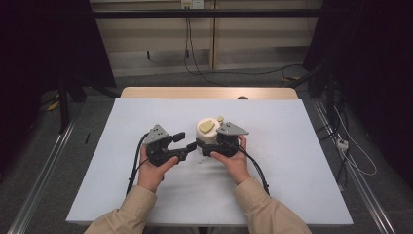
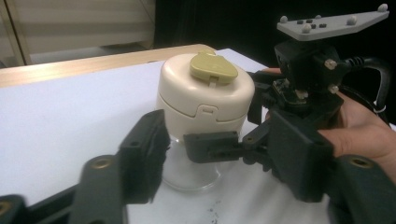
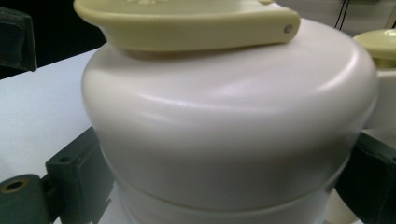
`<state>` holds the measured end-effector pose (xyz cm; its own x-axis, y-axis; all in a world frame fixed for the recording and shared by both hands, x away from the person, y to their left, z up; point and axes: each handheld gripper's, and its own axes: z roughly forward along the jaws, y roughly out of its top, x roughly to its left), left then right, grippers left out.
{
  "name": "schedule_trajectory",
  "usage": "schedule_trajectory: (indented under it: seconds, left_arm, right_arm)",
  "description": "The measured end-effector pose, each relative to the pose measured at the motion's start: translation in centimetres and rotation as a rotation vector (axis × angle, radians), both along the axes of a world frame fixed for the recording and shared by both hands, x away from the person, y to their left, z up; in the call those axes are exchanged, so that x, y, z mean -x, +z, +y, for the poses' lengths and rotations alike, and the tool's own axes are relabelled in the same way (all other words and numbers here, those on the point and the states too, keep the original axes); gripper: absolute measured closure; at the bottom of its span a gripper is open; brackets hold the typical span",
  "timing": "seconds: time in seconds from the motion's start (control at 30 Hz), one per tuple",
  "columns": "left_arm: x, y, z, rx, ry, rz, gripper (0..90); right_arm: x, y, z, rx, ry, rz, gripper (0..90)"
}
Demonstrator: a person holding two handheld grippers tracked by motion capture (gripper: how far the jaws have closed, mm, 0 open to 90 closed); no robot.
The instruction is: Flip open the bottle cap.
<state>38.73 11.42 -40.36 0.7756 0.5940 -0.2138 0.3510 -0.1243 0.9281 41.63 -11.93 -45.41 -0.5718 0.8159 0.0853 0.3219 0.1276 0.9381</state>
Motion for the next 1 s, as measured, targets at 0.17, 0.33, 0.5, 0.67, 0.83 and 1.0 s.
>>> schedule_trajectory:
  seconds: [0.17, 0.33, 0.5, 0.67, 0.83, 1.0]
  left_arm:
    - [-0.3, 0.0, -0.3, 0.008, 0.006, 0.017, 52.5]
    - [-0.5, 0.3, -0.8, -0.020, 0.000, 0.019, 61.7]
    - [-0.7, 0.6, -1.3, -0.036, -0.012, 0.012, 70.5]
    - [-1.0, 0.7, -1.6, -0.052, -0.012, 0.026, 78.9]
    - [-1.2, 0.6, -1.8, -0.068, -0.018, 0.043, 82.2]
    - [-1.2, 0.5, -2.0, -0.080, -0.023, 0.040, 86.4]
  right_arm:
    - [0.0, 0.0, 0.0, 0.000, 0.000, 0.001, 4.9]
    - [0.0, 0.0, 0.0, 0.000, -0.004, 0.000, 4.9]
    - [0.0, 0.0, 0.0, 0.001, -0.003, -0.002, 4.9]
    - [0.0, 0.0, 0.0, 0.001, -0.004, -0.002, 4.9]
    - [0.1, 0.0, 0.1, 0.000, -0.005, -0.002, 4.8]
    - [0.1, 0.0, 0.1, 0.001, -0.004, -0.002, 4.8]
